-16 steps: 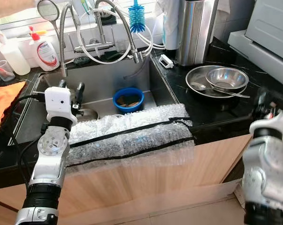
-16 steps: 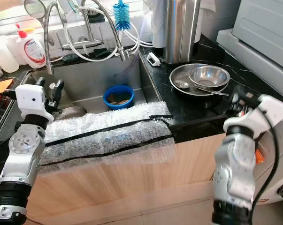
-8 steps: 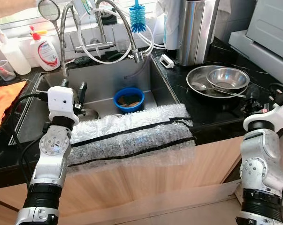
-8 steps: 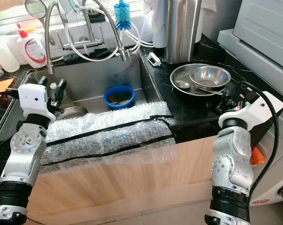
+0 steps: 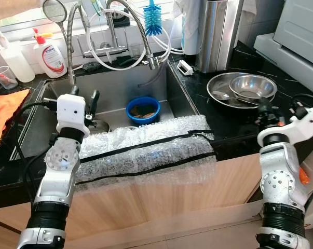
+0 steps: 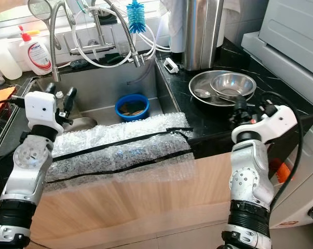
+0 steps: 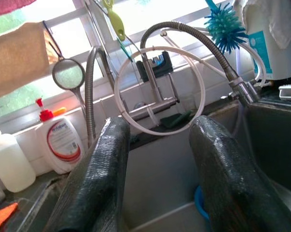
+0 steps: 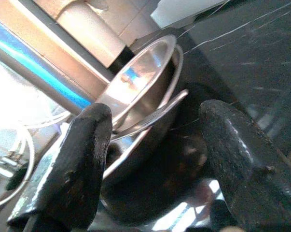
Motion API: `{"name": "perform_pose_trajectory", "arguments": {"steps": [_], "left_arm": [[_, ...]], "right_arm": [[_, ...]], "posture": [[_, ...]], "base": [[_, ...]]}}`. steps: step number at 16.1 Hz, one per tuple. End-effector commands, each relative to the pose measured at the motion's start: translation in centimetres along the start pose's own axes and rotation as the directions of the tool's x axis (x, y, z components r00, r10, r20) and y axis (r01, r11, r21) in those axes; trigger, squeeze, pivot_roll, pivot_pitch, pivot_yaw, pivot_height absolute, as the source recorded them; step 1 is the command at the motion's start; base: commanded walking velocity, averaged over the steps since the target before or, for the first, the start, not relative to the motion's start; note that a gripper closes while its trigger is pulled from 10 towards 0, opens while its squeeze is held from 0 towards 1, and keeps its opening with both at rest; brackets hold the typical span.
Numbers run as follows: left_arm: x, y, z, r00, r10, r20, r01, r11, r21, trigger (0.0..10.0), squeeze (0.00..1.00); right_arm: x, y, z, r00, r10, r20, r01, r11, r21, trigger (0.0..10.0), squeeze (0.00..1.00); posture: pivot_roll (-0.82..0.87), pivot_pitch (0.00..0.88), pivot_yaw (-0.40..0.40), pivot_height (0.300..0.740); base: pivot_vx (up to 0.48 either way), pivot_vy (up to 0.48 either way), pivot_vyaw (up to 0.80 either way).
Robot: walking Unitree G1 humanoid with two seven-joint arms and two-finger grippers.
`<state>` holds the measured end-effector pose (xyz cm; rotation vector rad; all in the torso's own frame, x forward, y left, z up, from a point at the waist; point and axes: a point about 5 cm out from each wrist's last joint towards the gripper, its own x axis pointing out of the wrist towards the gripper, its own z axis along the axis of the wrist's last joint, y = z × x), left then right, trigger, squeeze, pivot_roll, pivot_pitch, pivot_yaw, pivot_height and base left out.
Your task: Kitchen organization
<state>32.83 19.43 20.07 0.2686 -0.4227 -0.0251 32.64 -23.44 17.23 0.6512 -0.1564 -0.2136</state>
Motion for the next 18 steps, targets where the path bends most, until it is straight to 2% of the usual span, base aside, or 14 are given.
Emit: {"name": "perform_pose_trajectory", "arguments": {"steps": [1, 11, 14, 16, 18], "left_arm": [[0.3, 0.6, 0.4, 1.0, 0.001, 0.017, -0.002, 1.0, 0.018, 10.0, 0.0], [0.1, 0.6, 0.2, 1.0, 0.006, 0.01, -0.006, 1.0, 0.018, 10.0, 0.0], [0.2, 0.5, 0.2, 1.0, 0.005, 0.011, -0.005, 1.0, 0.017, 10.0, 0.0], [0.3, 0.5, 0.3, 1.0, 0.002, 0.011, -0.002, 1.0, 0.021, 10.0, 0.0], [0.3, 0.5, 0.3, 1.0, 0.002, 0.011, -0.002, 1.0, 0.021, 10.0, 0.0]], "right_arm": [[0.3, 0.9, -0.2, 0.999, 0.038, -0.014, -0.037, 0.999, 0.014, 10.0, 0.0], [0.5, 1.5, 0.3, 0.997, 0.075, 0.023, -0.075, 0.997, 0.004, 10.0, 0.0], [0.4, 1.7, 0.1, 0.996, 0.085, 0.015, -0.085, 0.996, 0.003, 10.0, 0.0], [-0.1, 2.6, -1.2, 0.99, 0.131, -0.042, -0.132, 0.991, -0.002, 10.0, 0.0], [-0.1, 2.7, -1.3, 0.99, 0.133, -0.045, -0.133, 0.991, 0.003, 10.0, 0.0]], "posture": [[-0.17, 0.0, 0.11, 0.74], [-0.16, 0.0, 0.108, 0.74], [-0.16, 0.0, 0.107, 0.74], [-0.16, 0.0, 0.105, 0.74], [-0.16, 0.0, 0.105, 0.74]], "base": [[0.0, 0.0, 0.0], [0.0, 0.0, 0.0], [0.0, 0.0, 0.0], [0.0, 0.0, 0.0], [0.0, 0.0, 0.0]]}}
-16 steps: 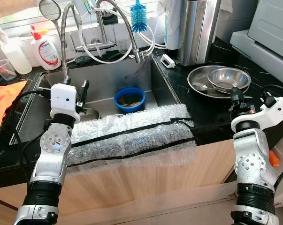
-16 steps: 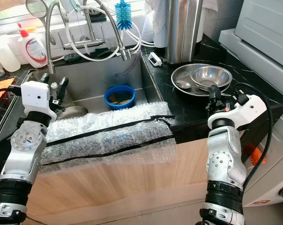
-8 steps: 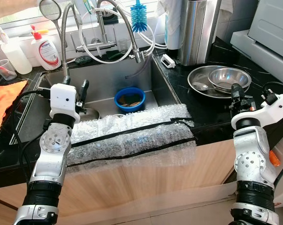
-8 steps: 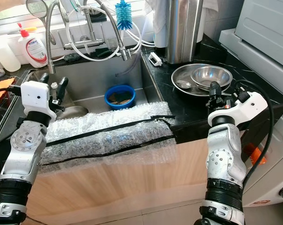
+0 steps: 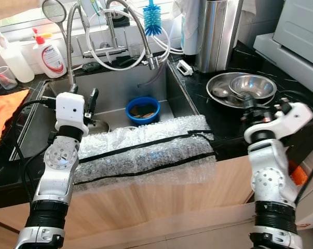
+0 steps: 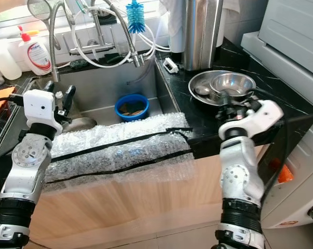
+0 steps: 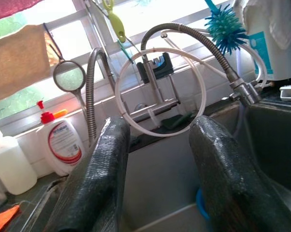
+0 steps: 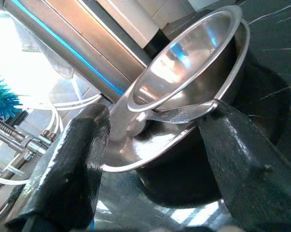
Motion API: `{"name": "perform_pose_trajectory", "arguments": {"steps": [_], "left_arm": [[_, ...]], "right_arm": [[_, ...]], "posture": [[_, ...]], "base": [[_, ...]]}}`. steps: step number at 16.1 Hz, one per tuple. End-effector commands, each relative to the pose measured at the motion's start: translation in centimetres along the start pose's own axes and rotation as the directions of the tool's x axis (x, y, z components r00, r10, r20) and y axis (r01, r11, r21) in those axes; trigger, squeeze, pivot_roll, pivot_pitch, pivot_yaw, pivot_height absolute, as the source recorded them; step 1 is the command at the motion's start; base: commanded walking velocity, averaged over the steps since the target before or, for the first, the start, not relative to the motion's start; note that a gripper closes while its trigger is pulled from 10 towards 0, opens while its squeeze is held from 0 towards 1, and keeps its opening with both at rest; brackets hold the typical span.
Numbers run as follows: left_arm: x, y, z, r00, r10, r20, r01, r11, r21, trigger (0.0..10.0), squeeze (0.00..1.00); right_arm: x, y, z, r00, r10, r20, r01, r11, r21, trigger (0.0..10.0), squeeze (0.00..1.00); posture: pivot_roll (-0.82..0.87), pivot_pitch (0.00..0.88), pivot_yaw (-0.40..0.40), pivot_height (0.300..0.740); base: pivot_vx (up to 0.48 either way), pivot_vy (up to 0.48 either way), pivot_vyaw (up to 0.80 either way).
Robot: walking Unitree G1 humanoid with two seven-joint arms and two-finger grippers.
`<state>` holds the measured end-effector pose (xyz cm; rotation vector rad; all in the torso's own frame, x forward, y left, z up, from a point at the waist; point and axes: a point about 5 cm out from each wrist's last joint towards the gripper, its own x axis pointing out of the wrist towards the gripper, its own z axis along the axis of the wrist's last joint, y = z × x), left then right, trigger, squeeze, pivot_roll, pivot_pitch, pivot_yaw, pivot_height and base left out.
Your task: Kitchen organization
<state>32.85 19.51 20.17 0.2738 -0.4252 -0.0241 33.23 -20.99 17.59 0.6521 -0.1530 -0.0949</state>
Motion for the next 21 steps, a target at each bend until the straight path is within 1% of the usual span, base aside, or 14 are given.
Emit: {"name": "perform_pose_trajectory", "arguments": {"steps": [1, 6, 9, 10, 11, 13, 15, 16, 18, 20, 21], "left_arm": [[0.1, 0.4, 0.1, 1.0, 0.003, 0.004, -0.003, 1.0, 0.017, 10.0, 0.0], [0.1, 0.2, 0.0, 1.0, 0.004, 0.002, -0.004, 1.0, 0.015, 10.0, 0.0], [0.1, 0.2, 0.0, 1.0, 0.005, 0.002, -0.005, 1.0, 0.012, 10.0, 0.0], [0.1, 0.1, 0.0, 1.0, 0.005, 0.0, -0.005, 1.0, 0.012, 10.0, 0.0], [0.0, 0.1, -0.1, 1.0, 0.004, -0.003, -0.004, 1.0, 0.012, 10.0, 0.0], [0.0, 0.1, -0.1, 1.0, 0.004, -0.003, -0.004, 1.0, 0.012, 10.0, 0.0], [0.0, 0.0, -0.1, 1.0, 0.0, 0.001, 0.0, 1.0, 0.009, 10.0, 0.0], [0.0, -0.1, -0.1, 1.0, -0.002, -0.001, 0.002, 1.0, 0.007, 10.0, 0.0], [0.0, -0.2, -0.1, 1.0, -0.006, -0.001, 0.006, 1.0, 0.005, 10.0, 0.0], [0.1, -0.2, -0.1, 1.0, -0.002, 0.001, 0.002, 1.0, 0.004, 10.0, 0.0], [0.1, -0.2, -0.1, 1.0, 0.0, 0.001, 0.0, 1.0, 0.003, 10.0, 0.0]], "right_arm": [[-0.7, 1.0, -1.2, 0.998, 0.042, -0.042, -0.042, 0.999, 0.007, 10.0, 0.0], [-1.1, 2.2, -2.4, 0.993, 0.083, -0.083, -0.082, 0.996, 0.019, 10.0, 0.0], [-1.2, 2.6, -2.6, 0.992, 0.094, -0.088, -0.093, 0.996, 0.016, 10.0, 0.0], [-1.2, 2.7, -2.3, 0.994, 0.088, -0.061, -0.092, 0.992, -0.082, 10.0, 0.0], [-1.4, 3.0, -2.0, 0.996, 0.08, -0.026, -0.083, 0.979, -0.185, 10.0, 0.0], [-1.6, 2.9, -2.2, 0.998, 0.051, -0.022, -0.055, 0.978, -0.199, 10.0, 0.0], [-2.2, 2.6, -2.8, 0.999, 0.035, -0.041, -0.042, 0.98, -0.194, 10.0, 0.0], [-2.6, 2.5, -3.1, 0.998, 0.031, -0.053, -0.042, 0.974, -0.223, 10.0, 0.0], [-2.9, 2.2, -3.5, 0.998, 0.007, -0.067, -0.022, 0.973, -0.228, 10.0, 0.0], [-3.2, 1.7, -3.0, 0.999, -0.031, -0.019, 0.023, 0.951, -0.308, 10.0, 0.0], [-3.2, 1.5, -2.4, 0.999, -0.045, 0.024, 0.051, 0.93, -0.363, 10.0, 0.0]], "posture": [[-0.16, 0.0, 0.103, 0.74], [-0.16, 0.0, 0.099, 0.74], [-0.16, 0.0, 0.096, 0.74], [-0.16, 0.0, 0.096, 0.74], [-0.16, 0.0, 0.095, 0.74], [-0.16, 0.0, 0.095, 0.74], [-0.16, 0.0, 0.095, 0.74], [-0.17, 0.0, 0.095, 0.74], [-0.17, 0.0, 0.093, 0.74], [-0.17, 0.0, 0.09, 0.74], [-0.17, 0.0, 0.091, 0.74]], "base": [[0.0, 0.0, 0.0], [0.0, 0.0, 0.0], [0.0, 0.0, 0.0], [0.0, 0.0, 0.0], [0.0, 0.0, 0.0], [0.0, 0.0, 0.0], [0.0, 0.0, 0.0], [0.0, 0.0, 0.0], [0.0, 0.0, 0.0], [0.0, 0.0, 0.0], [0.0, 0.0, 0.0]]}}
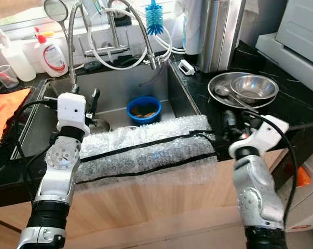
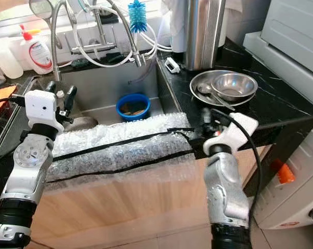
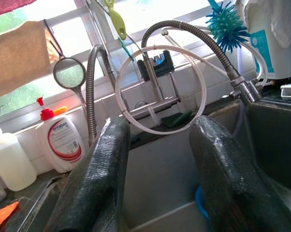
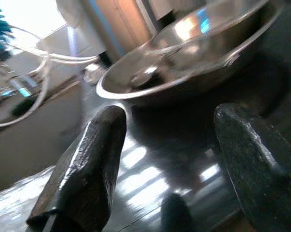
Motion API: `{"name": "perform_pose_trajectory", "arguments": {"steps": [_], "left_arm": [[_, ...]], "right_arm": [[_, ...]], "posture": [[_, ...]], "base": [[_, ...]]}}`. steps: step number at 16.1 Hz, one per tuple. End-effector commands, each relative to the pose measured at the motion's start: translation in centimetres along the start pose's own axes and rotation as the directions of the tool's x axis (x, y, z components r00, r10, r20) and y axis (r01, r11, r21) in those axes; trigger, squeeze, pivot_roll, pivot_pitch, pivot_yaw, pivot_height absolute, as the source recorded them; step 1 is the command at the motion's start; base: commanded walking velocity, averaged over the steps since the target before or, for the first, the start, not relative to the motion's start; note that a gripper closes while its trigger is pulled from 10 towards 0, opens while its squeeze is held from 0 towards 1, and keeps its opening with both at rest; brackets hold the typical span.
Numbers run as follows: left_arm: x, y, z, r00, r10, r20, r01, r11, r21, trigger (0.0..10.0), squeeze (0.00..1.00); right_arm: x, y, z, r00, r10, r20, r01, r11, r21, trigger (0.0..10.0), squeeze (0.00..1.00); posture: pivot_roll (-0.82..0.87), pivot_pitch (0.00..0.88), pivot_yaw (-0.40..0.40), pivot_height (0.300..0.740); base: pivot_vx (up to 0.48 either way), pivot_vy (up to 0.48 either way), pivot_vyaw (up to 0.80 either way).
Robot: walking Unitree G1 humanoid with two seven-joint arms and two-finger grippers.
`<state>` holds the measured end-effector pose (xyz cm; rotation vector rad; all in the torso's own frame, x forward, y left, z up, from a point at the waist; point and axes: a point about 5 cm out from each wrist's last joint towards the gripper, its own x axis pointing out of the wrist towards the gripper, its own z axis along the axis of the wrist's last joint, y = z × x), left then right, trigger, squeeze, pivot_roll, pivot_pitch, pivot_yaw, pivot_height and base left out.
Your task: Kitchen organization
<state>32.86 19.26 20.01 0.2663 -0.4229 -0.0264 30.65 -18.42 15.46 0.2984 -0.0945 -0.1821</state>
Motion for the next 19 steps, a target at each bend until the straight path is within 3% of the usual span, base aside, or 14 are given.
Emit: {"name": "perform_pose_trajectory", "arguments": {"steps": [1, 4, 10, 19], "left_arm": [[0.1, 0.1, -0.1, 1.0, 0.001, 0.003, -0.001, 1.0, 0.01, 10.0, 0.0], [0.1, -0.6, -0.1, 1.0, -0.007, 0.005, 0.007, 1.0, -0.003, 10.0, 0.0], [0.2, -1.0, 0.0, 1.0, -0.02, 0.01, 0.021, 1.0, -0.009, 10.0, 0.0], [0.4, -1.5, 0.1, 1.0, -0.024, 0.013, 0.025, 1.0, -0.012, 10.0, 0.0]], "right_arm": [[-0.1, 0.6, 0.8, 0.999, 0.008, 0.047, -0.007, 0.999, -0.036, 10.0, 0.0], [0.0, -0.5, 1.4, 0.994, -0.056, 0.091, 0.064, 0.994, -0.086, 10.0, 0.0], [0.3, -0.3, 0.6, 0.997, -0.039, 0.067, 0.047, 0.993, -0.109, 10.0, 0.0], [2.8, -1.4, 1.8, 0.991, -0.047, 0.122, 0.06, 0.993, -0.105, 10.0, 0.0]], "posture": [[-0.17, 0.0, 0.091, 0.74], [-0.18, 0.0, 0.09, 0.74], [-0.18, 0.0, 0.095, 0.74], [-0.16, 0.0, 0.096, 0.74]], "base": [[0.0, 0.0, 0.0], [0.0, 0.0, 0.0], [0.0, 0.0, 0.0], [0.0, 0.0, 0.0]]}}
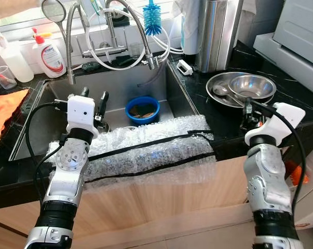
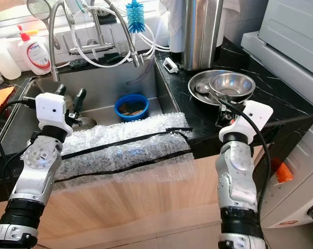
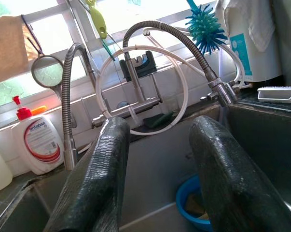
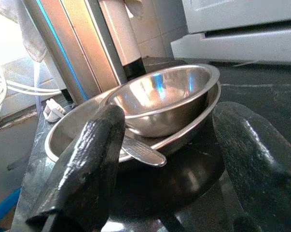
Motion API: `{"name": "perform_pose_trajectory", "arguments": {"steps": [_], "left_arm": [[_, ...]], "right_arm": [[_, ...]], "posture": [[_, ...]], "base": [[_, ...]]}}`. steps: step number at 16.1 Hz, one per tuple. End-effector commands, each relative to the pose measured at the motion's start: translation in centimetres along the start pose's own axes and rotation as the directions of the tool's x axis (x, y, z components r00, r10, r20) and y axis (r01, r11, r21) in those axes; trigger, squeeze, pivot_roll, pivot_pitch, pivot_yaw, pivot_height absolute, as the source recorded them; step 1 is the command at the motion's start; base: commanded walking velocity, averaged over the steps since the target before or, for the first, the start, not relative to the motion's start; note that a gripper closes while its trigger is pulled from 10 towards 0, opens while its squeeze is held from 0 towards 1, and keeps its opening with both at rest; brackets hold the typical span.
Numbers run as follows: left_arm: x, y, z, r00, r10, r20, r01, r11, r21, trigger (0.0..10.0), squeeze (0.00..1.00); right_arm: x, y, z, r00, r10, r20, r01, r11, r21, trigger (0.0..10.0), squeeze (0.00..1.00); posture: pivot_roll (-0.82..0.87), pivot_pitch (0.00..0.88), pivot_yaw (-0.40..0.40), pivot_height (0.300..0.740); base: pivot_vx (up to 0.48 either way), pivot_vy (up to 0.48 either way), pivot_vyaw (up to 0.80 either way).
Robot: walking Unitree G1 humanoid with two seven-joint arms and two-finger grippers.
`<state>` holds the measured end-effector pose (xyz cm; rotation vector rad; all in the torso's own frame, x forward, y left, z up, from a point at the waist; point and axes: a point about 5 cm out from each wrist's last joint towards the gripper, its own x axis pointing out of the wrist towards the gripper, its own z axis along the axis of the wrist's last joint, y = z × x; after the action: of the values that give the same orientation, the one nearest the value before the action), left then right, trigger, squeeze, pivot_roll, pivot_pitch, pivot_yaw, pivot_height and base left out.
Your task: Kitchen organization
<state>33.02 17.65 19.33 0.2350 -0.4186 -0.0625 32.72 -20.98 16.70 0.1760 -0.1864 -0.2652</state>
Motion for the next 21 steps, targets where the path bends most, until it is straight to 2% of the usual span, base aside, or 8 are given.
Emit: {"name": "perform_pose_trajectory", "arguments": {"steps": [1, 5, 6, 8, 11, 14, 16, 21], "left_arm": [[0.3, 0.3, 0.3, 1.0, 0.006, 0.013, -0.006, 1.0, 0.027, 10.0, 0.0], [0.4, 0.3, 0.3, 1.0, 0.012, 0.014, -0.012, 0.999, 0.029, 10.0, 0.0], [0.4, 0.3, 0.4, 1.0, 0.014, 0.016, -0.014, 1.0, 0.028, 10.0, 0.0], [0.5, 0.3, 0.5, 1.0, 0.017, 0.02, -0.018, 1.0, 0.025, 10.0, 0.0], [0.4, 0.3, 0.4, 1.0, 0.022, 0.017, -0.022, 0.999, 0.025, 10.0, 0.0], [0.5, 0.3, 0.3, 1.0, 0.023, 0.016, -0.023, 0.999, 0.025, 10.0, 0.0], [0.5, 0.3, 0.3, 1.0, 0.022, 0.016, -0.022, 0.999, 0.025, 10.0, 0.0], [0.5, 0.2, 0.3, 1.0, 0.017, 0.014, -0.018, 1.0, 0.026, 10.0, 0.0]], "right_arm": [[0.2, 0.5, -0.2, 1.0, 0.027, -0.01, -0.027, 1.0, 0.015, 10.0, 0.0], [0.4, 0.9, -1.1, 0.998, 0.058, -0.026, -0.058, 0.998, 0.014, 10.0, 0.0], [0.5, 1.0, -1.1, 0.998, 0.056, -0.023, -0.055, 0.998, 0.019, 4.8, 0.0], [0.6, 1.0, -1.0, 0.998, 0.054, -0.014, -0.054, 0.998, 0.022, 2.2, 0.0], [1.0, 0.9, -0.7, 0.999, 0.047, -0.003, -0.047, 0.999, 0.019, 10.0, 0.0], [1.2, 0.9, -0.6, 0.999, 0.047, 0.004, -0.047, 0.999, 0.016, 10.0, 0.0], [1.2, 0.9, -0.6, 0.999, 0.048, 0.003, -0.048, 0.999, 0.012, 0.0, 0.0], [1.2, 1.1, -0.8, 0.998, 0.061, -0.005, -0.061, 0.998, 0.013, 0.0, 0.0]], "posture": [[-0.16, 0.0, 0.096, 0.74], [-0.16, 0.0, 0.094, 0.74], [-0.16, 0.0, 0.096, 0.74], [-0.16, 0.0, 0.092, 0.74], [-0.16, 0.0, 0.093, 0.74], [-0.16, 0.0, 0.093, 0.74], [-0.16, 0.0, 0.094, 0.74], [-0.16, 0.0, 0.092, 0.74]], "base": [[0.0, 0.0, 0.0], [0.0, 0.0, 0.0], [0.0, 0.0, 0.0], [0.0, 0.0, 0.0], [0.0, 0.0, 0.0], [0.0, 0.0, 0.0], [0.0, 0.0, 0.0], [0.0, 0.0, 0.0]]}}
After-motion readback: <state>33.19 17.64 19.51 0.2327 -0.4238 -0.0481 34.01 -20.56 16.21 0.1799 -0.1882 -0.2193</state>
